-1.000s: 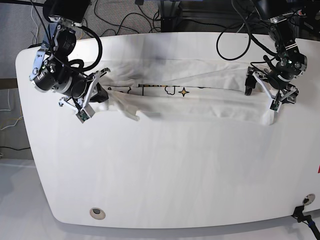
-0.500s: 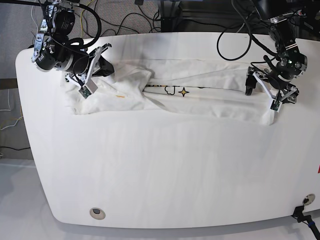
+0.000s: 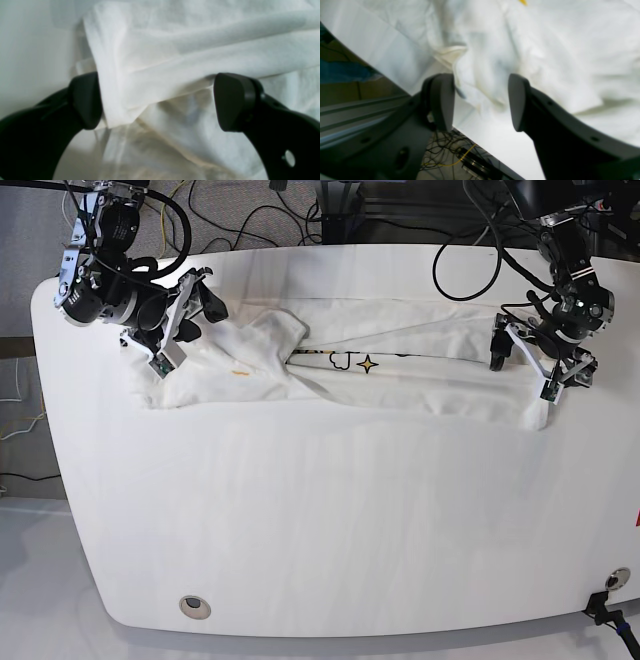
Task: Fold the T-shirt properly
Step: 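Open the right gripper and lift it off the folded sleeve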
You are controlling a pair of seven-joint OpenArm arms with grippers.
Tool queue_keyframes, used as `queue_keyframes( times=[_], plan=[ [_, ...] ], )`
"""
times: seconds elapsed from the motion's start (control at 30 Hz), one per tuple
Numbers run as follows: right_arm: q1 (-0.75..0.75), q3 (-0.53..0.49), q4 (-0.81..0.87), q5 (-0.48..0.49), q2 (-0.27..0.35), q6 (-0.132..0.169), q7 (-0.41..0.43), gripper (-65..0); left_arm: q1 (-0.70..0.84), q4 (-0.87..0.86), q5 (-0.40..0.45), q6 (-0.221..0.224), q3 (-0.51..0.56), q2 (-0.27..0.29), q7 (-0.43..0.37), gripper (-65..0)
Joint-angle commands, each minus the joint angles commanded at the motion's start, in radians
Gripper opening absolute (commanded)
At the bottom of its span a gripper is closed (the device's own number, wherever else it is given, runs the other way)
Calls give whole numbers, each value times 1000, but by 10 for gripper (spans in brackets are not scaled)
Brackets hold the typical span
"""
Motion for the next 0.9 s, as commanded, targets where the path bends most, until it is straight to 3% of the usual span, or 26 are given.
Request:
queue_keyframes(
  times=[0.2, 0.37, 0.43, 0.53, 0.67, 0.8, 0.9],
  plan=[
    [-68, -2, 2, 137, 0, 0, -27, -353, 0, 0, 2, 0, 0, 0, 2, 0],
    [-68, 3, 2, 132, -2, 0, -17, -353, 0, -2, 2, 0, 0, -2, 0, 0],
    [-28, 3, -2, 86, -2, 0, -5, -353, 0, -2, 2, 0, 0, 2, 0, 0],
    [41, -2, -5, -64, -11, 0, -2, -353, 0, 3, 0, 0, 0, 2, 0, 0],
    [100, -3, -6, -209, -71, 0, 0, -353, 0, 9, -3, 0, 0, 2, 0, 0],
    [112, -5, -26, -295, -110, 0, 14, -353, 0, 35, -5, 0, -25, 2, -2, 0],
    [107, -23, -84, -318, -112, 0, 95, -353, -2, 41, -5, 0, -69, 9, -2, 0]
  ],
)
